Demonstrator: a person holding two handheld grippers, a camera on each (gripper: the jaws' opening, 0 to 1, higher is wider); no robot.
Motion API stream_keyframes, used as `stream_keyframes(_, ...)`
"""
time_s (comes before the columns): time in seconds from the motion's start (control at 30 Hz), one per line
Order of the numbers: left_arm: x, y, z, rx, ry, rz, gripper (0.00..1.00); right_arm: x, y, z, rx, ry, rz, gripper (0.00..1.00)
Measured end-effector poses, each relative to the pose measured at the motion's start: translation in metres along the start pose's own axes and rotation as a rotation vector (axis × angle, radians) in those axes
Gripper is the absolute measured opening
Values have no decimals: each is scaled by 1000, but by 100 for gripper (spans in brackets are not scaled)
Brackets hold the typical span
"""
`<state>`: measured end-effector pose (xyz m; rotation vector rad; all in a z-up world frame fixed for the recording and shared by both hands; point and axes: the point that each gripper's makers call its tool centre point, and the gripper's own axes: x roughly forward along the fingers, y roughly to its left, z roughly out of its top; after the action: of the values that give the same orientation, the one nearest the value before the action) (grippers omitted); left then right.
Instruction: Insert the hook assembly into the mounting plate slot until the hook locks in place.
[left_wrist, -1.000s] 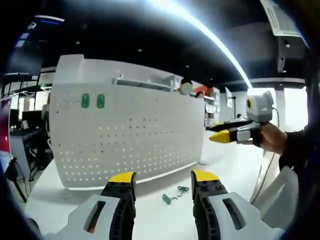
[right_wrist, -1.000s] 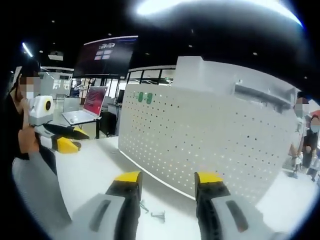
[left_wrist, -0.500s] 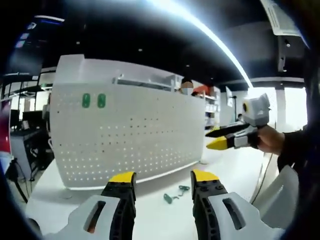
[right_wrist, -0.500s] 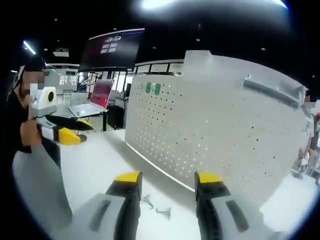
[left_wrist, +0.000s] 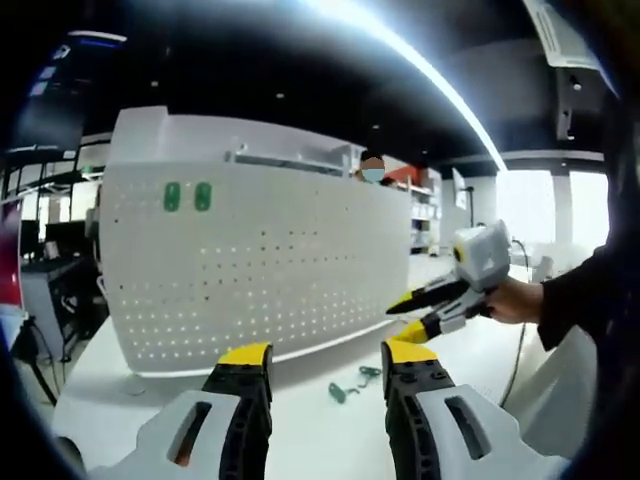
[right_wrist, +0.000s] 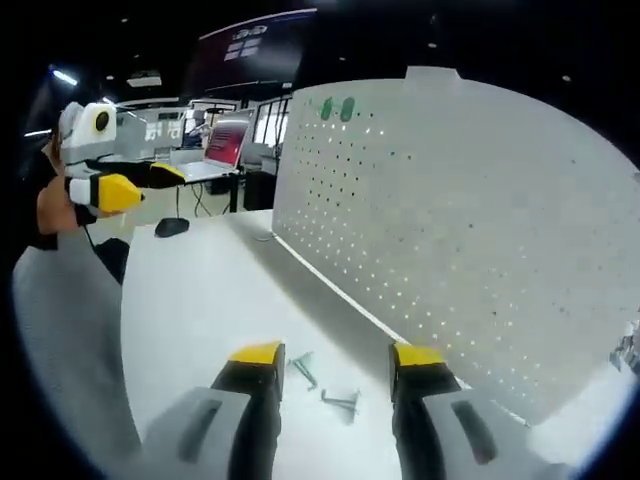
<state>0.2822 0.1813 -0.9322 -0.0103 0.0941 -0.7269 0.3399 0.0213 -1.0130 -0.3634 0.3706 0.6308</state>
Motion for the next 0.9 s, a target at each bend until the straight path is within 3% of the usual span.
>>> stream_keyframes(0.43, 1, 2, -2, -1, 9, 1, 44, 50, 12, -36, -141, 133, 79, 40)
stream_keyframes(0.9, 0, 6, -2, -7, 9, 12, 44, 83, 14, -59, -279, 228, 101, 38)
